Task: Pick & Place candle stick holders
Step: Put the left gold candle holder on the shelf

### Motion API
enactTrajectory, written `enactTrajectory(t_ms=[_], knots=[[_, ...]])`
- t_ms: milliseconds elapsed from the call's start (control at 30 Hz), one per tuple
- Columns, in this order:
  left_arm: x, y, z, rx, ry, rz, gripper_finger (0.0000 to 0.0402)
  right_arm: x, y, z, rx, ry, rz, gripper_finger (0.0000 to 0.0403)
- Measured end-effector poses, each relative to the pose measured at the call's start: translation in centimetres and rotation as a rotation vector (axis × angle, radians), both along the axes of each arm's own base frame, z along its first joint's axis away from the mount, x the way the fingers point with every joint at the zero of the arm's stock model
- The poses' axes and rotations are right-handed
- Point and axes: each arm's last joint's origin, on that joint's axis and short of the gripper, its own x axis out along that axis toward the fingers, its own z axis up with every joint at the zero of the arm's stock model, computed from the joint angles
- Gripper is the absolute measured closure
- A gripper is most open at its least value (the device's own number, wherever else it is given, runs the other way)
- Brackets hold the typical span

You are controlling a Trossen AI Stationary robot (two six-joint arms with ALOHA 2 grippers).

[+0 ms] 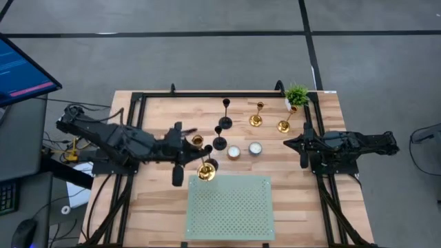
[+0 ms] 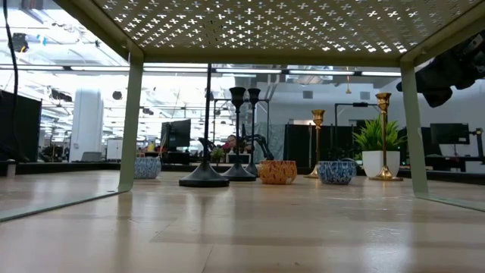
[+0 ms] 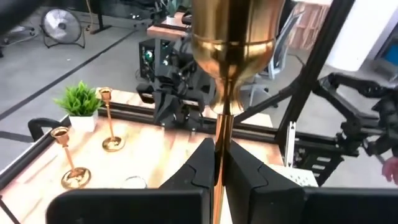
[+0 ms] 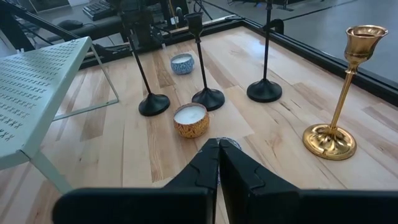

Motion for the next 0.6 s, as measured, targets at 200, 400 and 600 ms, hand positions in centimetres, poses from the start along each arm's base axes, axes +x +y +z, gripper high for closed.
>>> enactTrajectory(t_ms=[200,400,600], knots=[[0.9,-1.9,-1.0,0.033,0.044,0.032,0.0387,0.0,0.0,0.0,0.0,0.001,0.0,0.0397],[1.0,-3.2,-2.0,0.071,0.097,0.093,0.0387,0.0,0.0,0.0,0.0,0.0,0.0,0.0397],[0.9,-3.8,-2.7,0.012,0.104,0.09,0.0387,0.0,0.0,0.0,0.0,0.0,0.0,0.0397]])
